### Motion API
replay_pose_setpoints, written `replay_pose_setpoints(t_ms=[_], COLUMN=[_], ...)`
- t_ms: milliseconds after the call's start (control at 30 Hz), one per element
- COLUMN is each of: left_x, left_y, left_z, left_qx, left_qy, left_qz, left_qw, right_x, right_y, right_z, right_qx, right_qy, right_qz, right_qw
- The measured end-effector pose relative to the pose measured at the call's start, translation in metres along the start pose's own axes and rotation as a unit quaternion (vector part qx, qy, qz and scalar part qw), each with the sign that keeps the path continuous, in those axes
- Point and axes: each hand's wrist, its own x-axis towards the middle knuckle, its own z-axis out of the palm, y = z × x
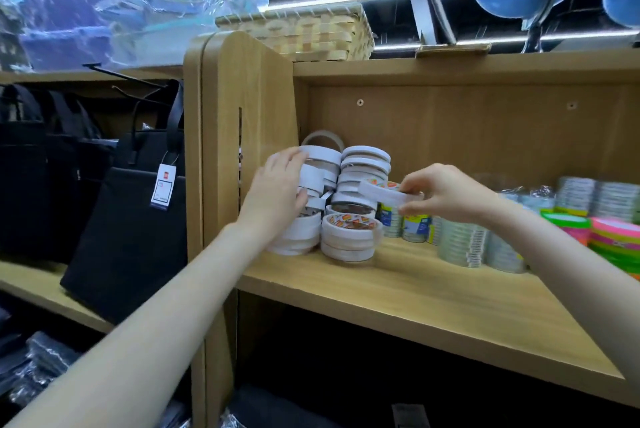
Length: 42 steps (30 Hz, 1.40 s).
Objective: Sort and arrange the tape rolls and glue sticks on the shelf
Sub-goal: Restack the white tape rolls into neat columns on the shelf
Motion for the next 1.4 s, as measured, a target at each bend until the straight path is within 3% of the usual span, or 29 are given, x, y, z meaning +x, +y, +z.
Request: replay_pose_setpoints(t_ms=[133,267,367,500,667,833,1033,1233,1300,1400], left_x=[0.035,0.044,0.051,0.053,0.049,0.039,0.018,0.023,0.023,0.022], left_y=[-0.002,0.001,0.002,-0.003,0.011,0.047,0.054,0.037,0.033,0.026], left_z=[0.003,0.005,-0.002,-0.011,-0.040,-0.031,0.000,-0.013,-0.016,-0.023], left_qx=[0.092,0.145,0.121,0.036,-0.146,-0.206,-0.250,-0.351,-0.354,-0.333], left_qy=[-0.163,-0.191,-0.208,-0.195,-0.051,-0.105,-0.192,-0.276,-0.255,-0.151], left_qz=[-0.034,-0.036,-0.046,-0.041,-0.036,0.026,-0.010,-0.035,-0.042,-0.057], left_qw=[0.982,0.970,0.970,0.979,0.987,0.973,0.949,0.894,0.899,0.929], right_x=[-0.025,-0.042,-0.045,-0.037,-0.018,-0.006,-0.009,-0.001,0.001,0.001], right_y=[0.009,0.017,0.022,0.020,0.013,0.018,0.020,0.015,0.014,0.010], right_z=[-0.012,0.004,0.019,0.013,0.007,0.016,0.040,0.045,0.047,0.046], right_qx=[-0.027,-0.048,-0.044,0.001,0.039,0.158,0.294,0.330,0.331,0.329], right_qy=[-0.053,-0.199,-0.226,-0.161,-0.045,0.063,-0.005,0.028,0.036,0.024], right_qz=[0.027,0.047,0.053,0.046,0.009,0.033,0.061,0.068,0.070,0.061], right_qw=[0.998,0.978,0.972,0.986,0.998,0.985,0.954,0.941,0.940,0.942])
